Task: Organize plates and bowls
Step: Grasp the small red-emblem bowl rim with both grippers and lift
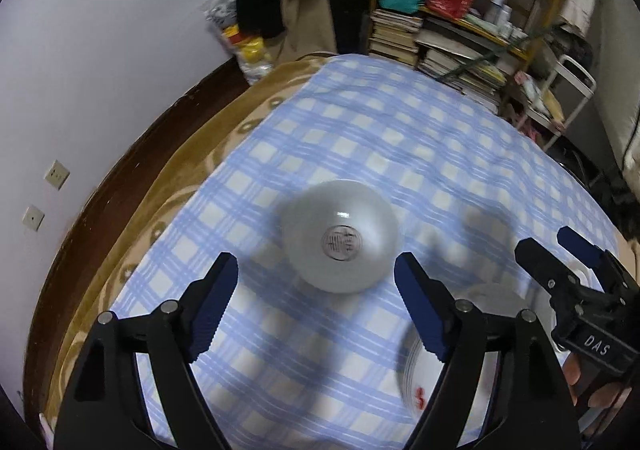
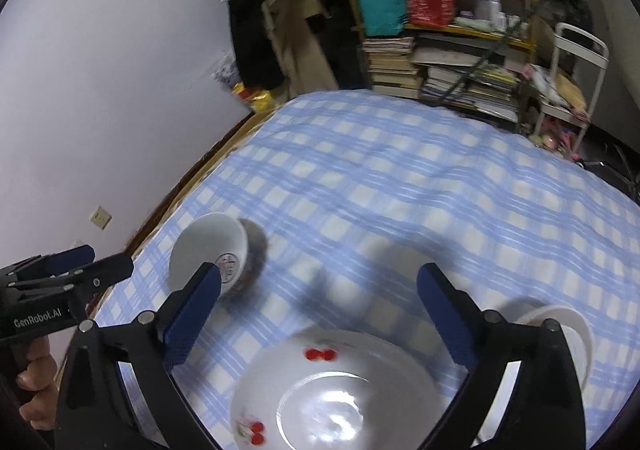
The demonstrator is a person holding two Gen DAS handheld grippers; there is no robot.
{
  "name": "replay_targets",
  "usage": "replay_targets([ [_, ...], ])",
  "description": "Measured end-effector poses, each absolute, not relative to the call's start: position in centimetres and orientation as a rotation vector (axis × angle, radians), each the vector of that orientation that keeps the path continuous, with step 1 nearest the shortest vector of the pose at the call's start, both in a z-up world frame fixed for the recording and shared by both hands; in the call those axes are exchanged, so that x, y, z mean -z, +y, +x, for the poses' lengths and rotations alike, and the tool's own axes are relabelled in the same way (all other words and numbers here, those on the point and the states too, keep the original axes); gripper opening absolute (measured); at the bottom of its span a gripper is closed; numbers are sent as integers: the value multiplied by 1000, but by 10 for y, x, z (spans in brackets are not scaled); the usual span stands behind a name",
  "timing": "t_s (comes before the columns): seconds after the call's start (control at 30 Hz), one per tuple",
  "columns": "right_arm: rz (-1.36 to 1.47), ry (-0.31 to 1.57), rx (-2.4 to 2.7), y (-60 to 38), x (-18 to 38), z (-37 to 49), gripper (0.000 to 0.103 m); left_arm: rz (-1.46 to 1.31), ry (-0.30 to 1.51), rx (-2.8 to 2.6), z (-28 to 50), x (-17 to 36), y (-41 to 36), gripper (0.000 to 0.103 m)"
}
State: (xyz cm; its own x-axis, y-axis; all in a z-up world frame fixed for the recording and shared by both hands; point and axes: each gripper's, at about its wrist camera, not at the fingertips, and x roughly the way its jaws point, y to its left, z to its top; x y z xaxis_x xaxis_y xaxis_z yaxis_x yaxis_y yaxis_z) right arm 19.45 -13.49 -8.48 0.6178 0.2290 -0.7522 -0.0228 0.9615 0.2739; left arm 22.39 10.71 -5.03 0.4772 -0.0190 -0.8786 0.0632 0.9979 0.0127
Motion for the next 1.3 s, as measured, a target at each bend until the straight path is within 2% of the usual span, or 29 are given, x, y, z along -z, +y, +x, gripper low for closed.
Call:
replay_targets([
  [0.33, 162, 959, -155, -82, 110, 237, 103, -54, 1116, 54, 260, 94, 150, 80],
  [0.6, 139, 1022, -169, -58, 140, 258, 101, -28, 1171, 89, 270, 134, 155, 79],
  [0.77, 110, 1070, -185, -45, 156, 267, 87, -9, 1167, 99, 273, 150, 152, 79],
  [0.83, 122, 1104, -198, -41, 165, 271, 72, 14, 1161, 106, 274, 153, 150, 79],
  [0.87, 132, 1121, -200, -41, 170, 274, 68, 22, 1156, 111, 274, 155, 149, 79],
  [0.93, 156, 1149, -196, -41, 178, 277, 47, 35, 1153, 122, 275, 158, 147, 79],
  [0.97, 171, 1161, -195, -41, 181, 277, 43, 39, 1152, 128, 275, 159, 146, 76],
  [1.03, 217, 1196, -217, -41, 186, 279, 27, 60, 1162, 136, 277, 162, 143, 63],
  [1.07, 228, 1211, -231, -40, 188, 279, 21, 65, 1179, 140, 278, 165, 142, 51],
  [1.1, 240, 1231, -252, -38, 189, 280, 15, 58, 1189, 139, 279, 167, 141, 43],
  [1.2, 248, 1237, -285, -30, 187, 279, 12, -4, 1224, 157, 281, 170, 139, 12],
  [1.3, 216, 1218, -278, -24, 182, 276, 12, -8, 1240, 139, 281, 168, 136, 12],
])
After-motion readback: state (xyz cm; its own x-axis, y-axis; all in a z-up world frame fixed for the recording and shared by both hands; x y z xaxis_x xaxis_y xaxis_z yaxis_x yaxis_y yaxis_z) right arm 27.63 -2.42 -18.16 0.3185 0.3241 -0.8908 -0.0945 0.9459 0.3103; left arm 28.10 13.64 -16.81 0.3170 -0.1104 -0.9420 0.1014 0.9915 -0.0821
